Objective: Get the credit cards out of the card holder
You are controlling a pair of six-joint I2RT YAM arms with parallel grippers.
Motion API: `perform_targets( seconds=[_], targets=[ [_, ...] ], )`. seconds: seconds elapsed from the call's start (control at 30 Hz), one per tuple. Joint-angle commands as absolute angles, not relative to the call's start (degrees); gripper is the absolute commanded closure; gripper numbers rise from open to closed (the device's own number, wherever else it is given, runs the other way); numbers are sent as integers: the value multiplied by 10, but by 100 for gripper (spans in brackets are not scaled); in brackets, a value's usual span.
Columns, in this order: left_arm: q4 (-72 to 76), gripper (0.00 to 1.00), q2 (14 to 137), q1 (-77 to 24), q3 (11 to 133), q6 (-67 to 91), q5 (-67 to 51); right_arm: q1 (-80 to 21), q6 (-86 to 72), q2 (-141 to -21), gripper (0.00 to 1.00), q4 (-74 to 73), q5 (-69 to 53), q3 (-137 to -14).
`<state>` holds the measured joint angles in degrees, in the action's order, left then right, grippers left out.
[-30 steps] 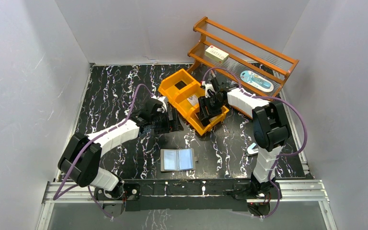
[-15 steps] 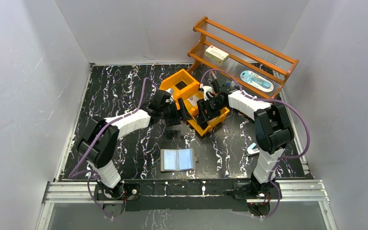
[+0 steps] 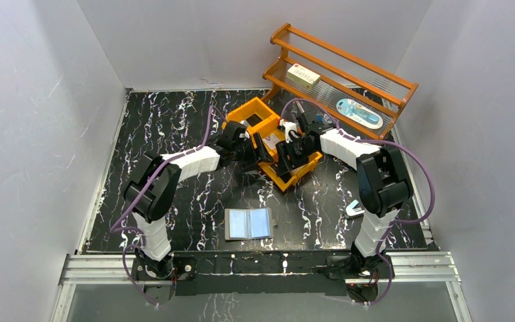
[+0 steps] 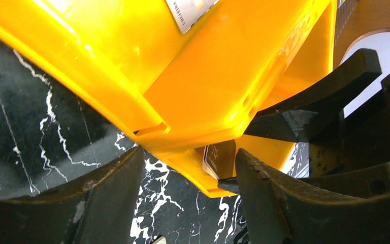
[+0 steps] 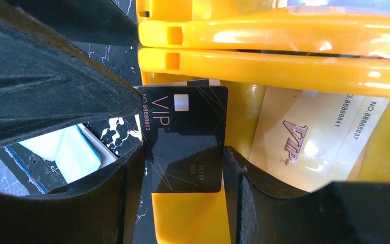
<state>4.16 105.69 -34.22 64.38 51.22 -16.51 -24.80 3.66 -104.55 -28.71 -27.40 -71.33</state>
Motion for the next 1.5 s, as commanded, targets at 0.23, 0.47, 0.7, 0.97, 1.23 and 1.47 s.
perform_targets(
  seconds=[0.23, 0.47, 0.7, 0.97, 1.23, 1.47],
  targets=[
    [-22, 56, 1074, -360, 688, 461, -176, -250, 44, -1018, 46, -260, -294, -699],
    [-36, 59, 1081, -367, 697, 450, -187, -250, 42, -1022, 46, -255, -288, -694],
    [-53, 58, 1093, -371, 712, 450, -180, -251, 54, -1018, 46, -260, -292, -693],
    [-44, 53, 1092, -377, 707, 521, -150, -253, 59, -1011, 46, -257, -305, -690],
    [-7, 71, 1095, -382, 694, 584, -156, -257, 58, -1011, 46, -254, -299, -682],
    [-6, 84, 1090, -383, 687, 584, -153, -259, 58, -1008, 46, -254, -297, -680]
  ],
)
